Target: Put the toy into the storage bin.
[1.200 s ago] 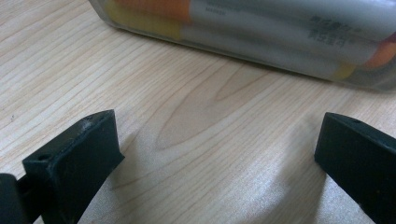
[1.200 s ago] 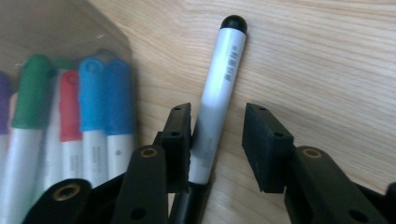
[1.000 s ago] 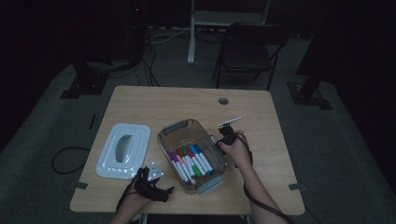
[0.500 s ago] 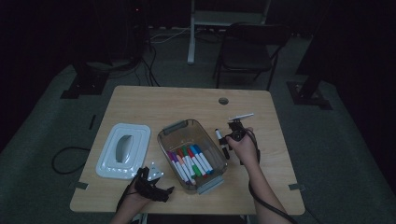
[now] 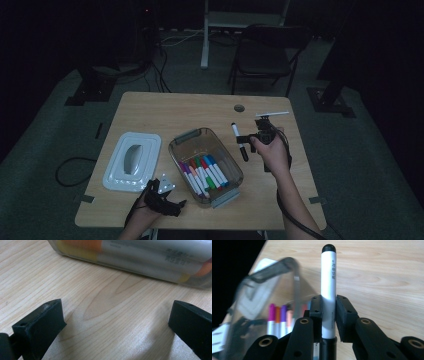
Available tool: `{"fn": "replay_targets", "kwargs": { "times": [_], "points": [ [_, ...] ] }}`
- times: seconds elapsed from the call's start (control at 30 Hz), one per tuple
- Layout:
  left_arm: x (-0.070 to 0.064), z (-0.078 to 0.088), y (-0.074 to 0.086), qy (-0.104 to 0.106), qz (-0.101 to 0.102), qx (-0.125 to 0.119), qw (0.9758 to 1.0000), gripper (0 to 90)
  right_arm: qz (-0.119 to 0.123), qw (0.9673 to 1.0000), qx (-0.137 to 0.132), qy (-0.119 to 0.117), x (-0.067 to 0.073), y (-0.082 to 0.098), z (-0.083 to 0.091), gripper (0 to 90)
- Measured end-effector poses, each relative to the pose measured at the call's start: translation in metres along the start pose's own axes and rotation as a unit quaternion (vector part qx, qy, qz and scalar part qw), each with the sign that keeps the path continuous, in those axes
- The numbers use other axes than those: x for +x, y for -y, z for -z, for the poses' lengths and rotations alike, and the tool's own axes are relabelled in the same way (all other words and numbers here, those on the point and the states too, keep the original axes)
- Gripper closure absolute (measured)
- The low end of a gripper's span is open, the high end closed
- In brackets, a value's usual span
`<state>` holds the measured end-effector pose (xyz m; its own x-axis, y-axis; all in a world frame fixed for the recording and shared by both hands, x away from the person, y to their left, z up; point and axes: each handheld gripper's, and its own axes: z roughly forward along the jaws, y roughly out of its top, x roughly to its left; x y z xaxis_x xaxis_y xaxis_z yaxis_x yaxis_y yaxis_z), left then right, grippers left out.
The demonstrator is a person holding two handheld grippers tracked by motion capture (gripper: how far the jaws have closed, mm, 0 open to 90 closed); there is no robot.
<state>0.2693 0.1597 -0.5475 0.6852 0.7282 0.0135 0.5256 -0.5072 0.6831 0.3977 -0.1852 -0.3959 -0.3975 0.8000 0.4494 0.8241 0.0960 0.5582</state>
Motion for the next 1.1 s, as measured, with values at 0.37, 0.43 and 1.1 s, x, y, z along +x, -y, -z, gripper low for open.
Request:
{"fn": "replay_targets", "kwargs": {
  "times": [0.37, 0.43, 1.1],
  "points": [
    [0.0, 0.0, 0.0, 0.0, 0.0, 0.001, 1.0, 0.6, 0.065, 0.9954, 0.019, -0.067, 0.066, 0.005, -0.008, 76.5],
    [0.0, 0.0, 0.0, 0.0, 0.0, 0.001, 1.0, 0.6, 0.075, 0.9943, 0.03, -0.07, 0.076, 0.006, -0.016, 76.5],
    [0.0, 0.0, 0.0, 0.0, 0.0, 0.001, 1.0, 0.6, 0.084, 0.9836, 0.148, -0.058, 0.115, 0.029, -0.119, 76.5]
  ]
}}
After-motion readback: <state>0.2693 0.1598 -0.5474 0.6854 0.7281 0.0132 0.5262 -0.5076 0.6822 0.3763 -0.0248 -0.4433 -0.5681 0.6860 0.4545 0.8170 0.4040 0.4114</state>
